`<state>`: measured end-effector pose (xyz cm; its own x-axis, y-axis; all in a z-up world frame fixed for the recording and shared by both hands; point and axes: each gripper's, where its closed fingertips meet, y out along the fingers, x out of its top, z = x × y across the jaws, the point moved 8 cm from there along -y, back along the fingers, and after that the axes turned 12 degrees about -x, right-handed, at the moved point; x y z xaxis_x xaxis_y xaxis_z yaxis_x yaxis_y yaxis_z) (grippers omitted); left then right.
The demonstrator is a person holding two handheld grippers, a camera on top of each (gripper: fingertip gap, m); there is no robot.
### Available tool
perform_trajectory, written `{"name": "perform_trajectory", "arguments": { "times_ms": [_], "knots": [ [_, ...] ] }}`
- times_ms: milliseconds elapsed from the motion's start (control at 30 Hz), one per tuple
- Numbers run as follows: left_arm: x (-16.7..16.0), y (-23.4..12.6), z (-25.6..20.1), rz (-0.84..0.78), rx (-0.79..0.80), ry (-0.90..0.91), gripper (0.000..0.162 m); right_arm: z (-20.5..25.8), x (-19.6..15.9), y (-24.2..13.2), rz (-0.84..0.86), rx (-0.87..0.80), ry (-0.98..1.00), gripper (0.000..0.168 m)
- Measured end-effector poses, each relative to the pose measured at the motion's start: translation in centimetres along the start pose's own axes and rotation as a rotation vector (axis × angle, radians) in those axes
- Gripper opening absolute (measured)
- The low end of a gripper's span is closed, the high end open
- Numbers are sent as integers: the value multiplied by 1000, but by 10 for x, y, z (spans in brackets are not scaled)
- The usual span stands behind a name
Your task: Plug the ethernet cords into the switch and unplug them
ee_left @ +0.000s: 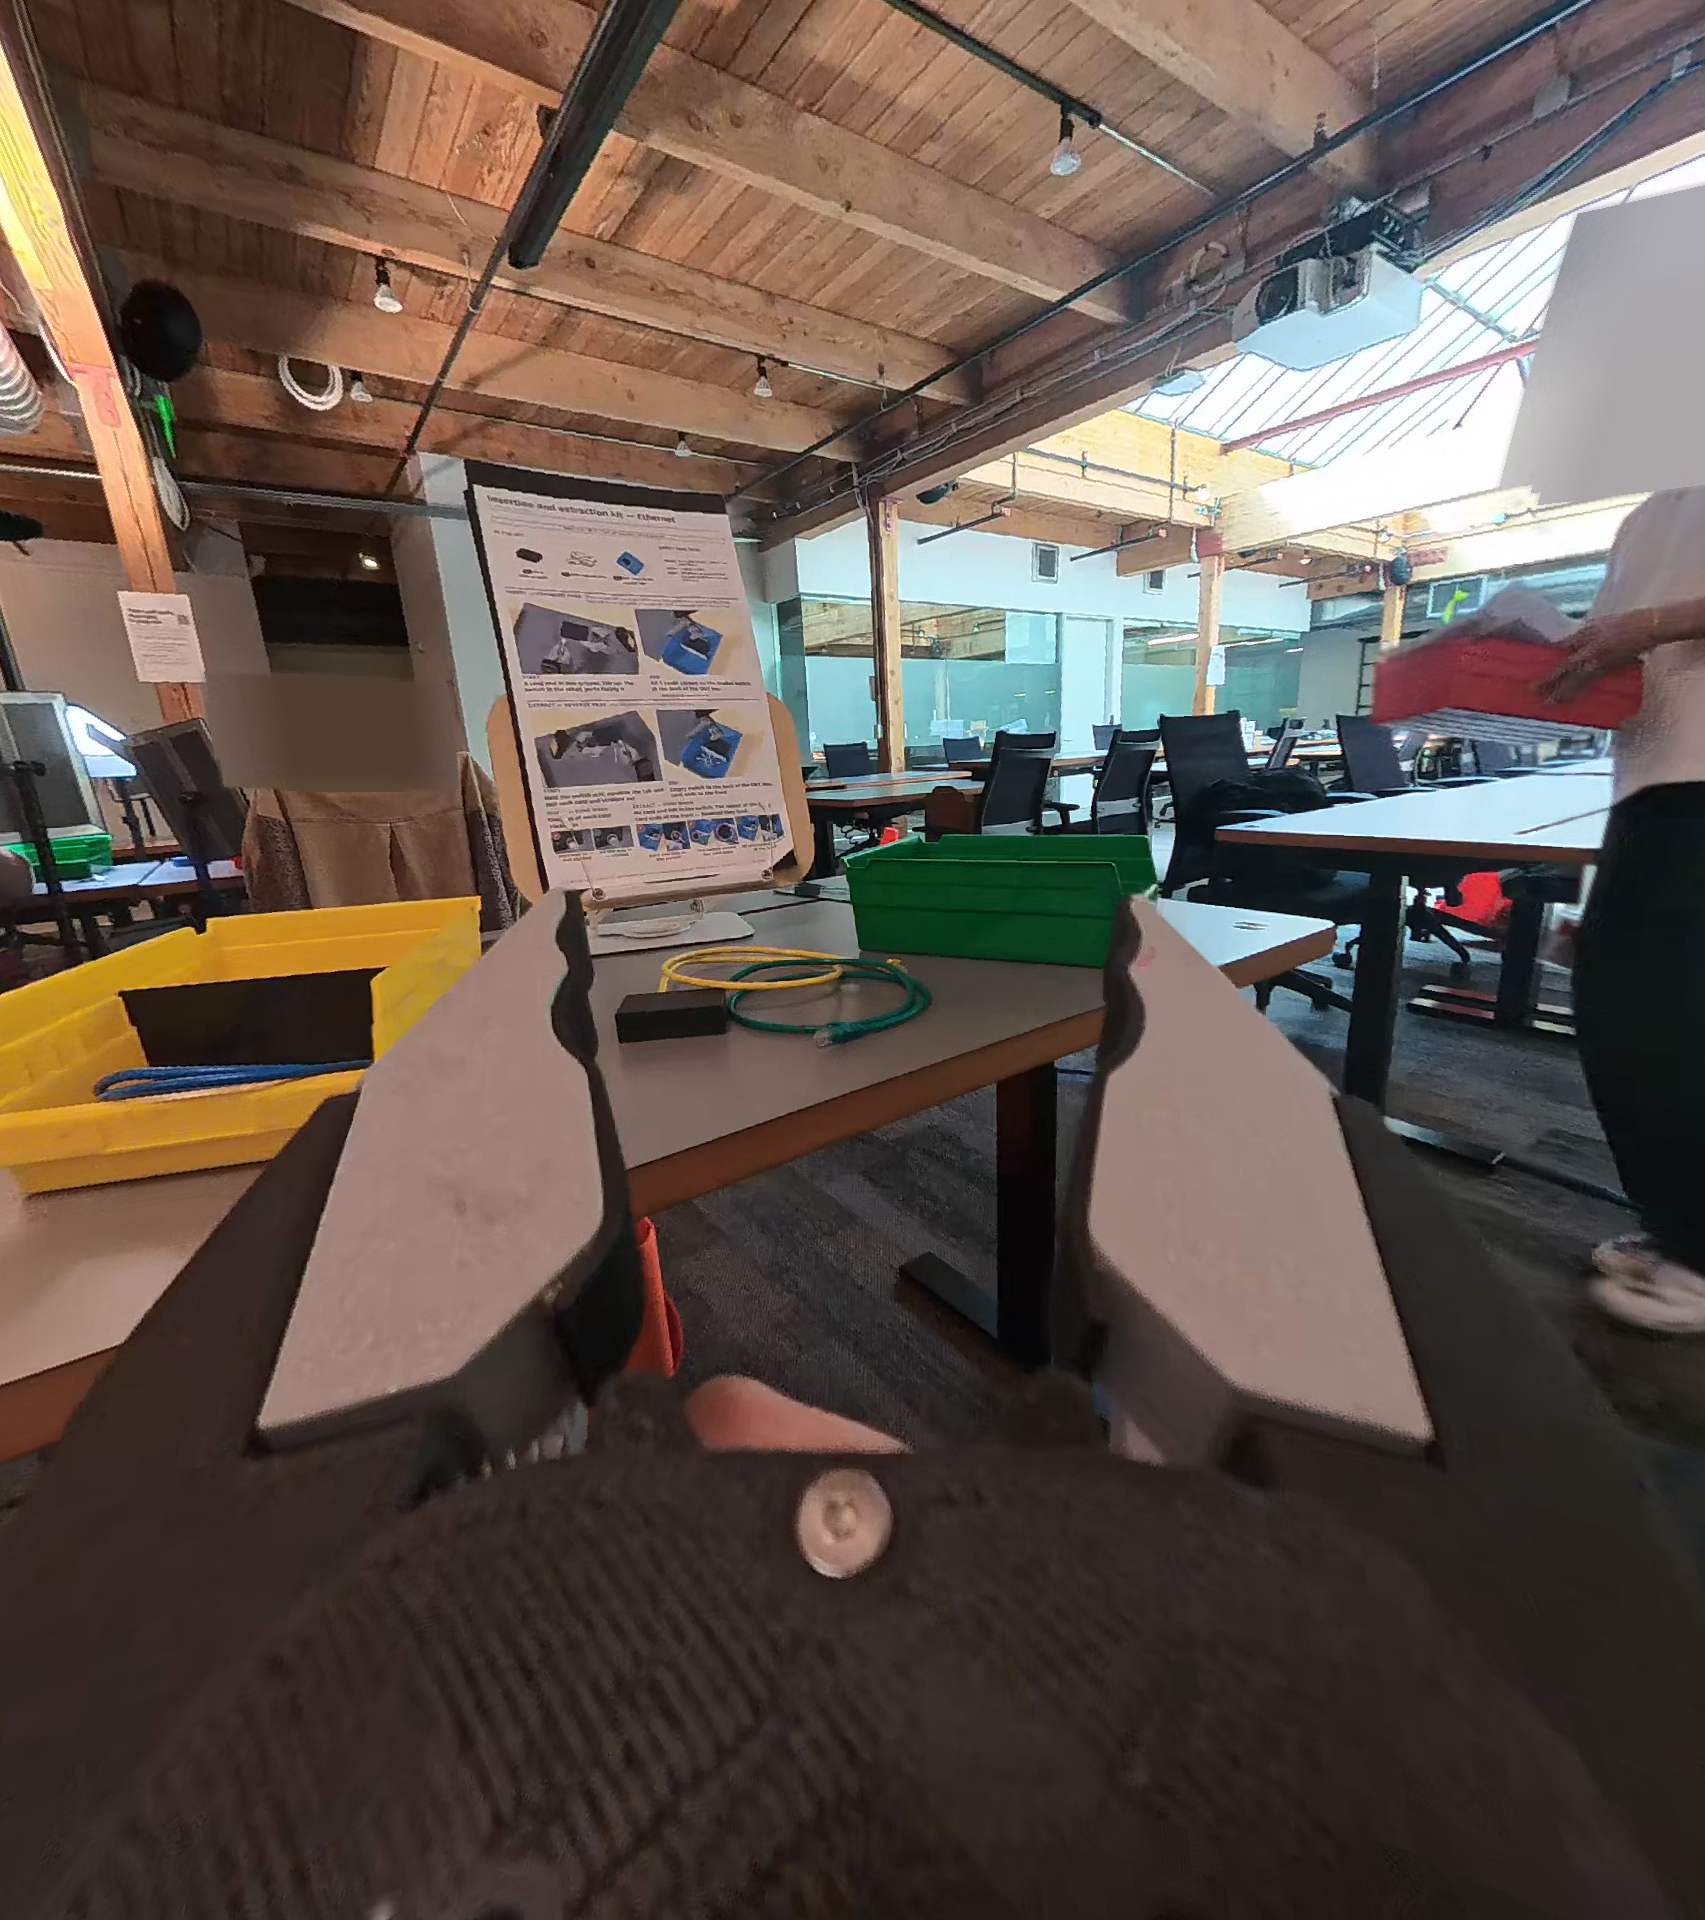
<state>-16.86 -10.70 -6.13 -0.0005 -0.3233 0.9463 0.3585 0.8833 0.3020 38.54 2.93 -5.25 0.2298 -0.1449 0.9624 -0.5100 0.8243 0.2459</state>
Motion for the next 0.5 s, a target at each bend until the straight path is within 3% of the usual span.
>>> {"name": "perform_trajectory", "arguments": {
  "times_ms": [500],
  "knots": [
    [-6, 1, -5, 19, -19, -12, 98, 1, 1, -5, -9, -18, -36, 102]
  ]
}}
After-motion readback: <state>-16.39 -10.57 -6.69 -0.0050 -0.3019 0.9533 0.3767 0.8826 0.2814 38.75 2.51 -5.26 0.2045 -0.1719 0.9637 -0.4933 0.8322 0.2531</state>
